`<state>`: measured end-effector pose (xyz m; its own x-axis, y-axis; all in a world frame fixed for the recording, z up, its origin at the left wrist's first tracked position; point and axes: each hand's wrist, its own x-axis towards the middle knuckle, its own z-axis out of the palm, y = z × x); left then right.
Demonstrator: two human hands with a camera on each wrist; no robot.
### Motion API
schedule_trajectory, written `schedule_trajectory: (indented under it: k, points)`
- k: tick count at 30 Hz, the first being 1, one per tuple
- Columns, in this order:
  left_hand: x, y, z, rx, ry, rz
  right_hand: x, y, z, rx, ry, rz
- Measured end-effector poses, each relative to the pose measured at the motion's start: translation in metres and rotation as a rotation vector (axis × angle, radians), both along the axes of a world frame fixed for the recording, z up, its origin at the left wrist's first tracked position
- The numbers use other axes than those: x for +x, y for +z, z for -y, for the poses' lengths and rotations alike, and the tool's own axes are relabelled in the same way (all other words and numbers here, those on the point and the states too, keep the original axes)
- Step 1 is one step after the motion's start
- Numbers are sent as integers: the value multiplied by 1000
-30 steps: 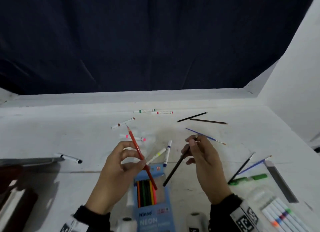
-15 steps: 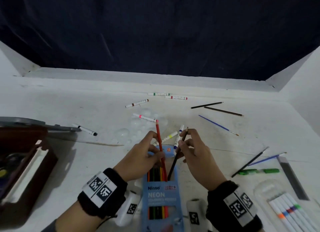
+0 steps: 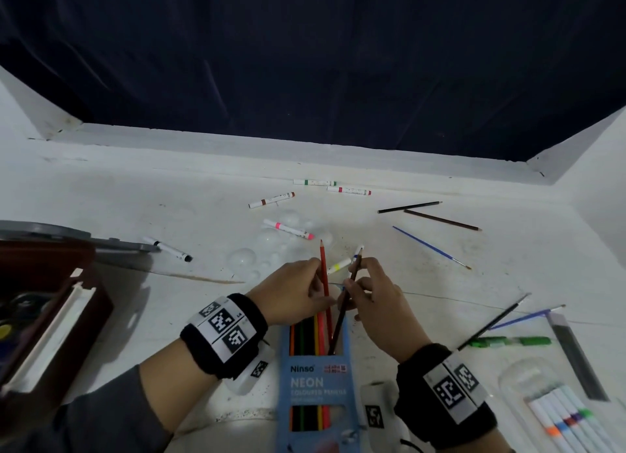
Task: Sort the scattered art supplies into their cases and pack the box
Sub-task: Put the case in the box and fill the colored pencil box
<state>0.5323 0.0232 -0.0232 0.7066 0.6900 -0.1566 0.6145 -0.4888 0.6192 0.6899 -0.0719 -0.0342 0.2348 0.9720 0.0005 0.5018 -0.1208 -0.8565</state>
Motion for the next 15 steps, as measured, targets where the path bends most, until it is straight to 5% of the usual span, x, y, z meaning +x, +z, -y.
schedule_trajectory:
  k: [10, 15]
  points:
    - [12, -1, -14, 6, -17, -105, -2, -3, -16, -86, 23, -1]
    - [4, -7, -7, 155, -93, -206, 2, -6, -21, -32, -51, 1]
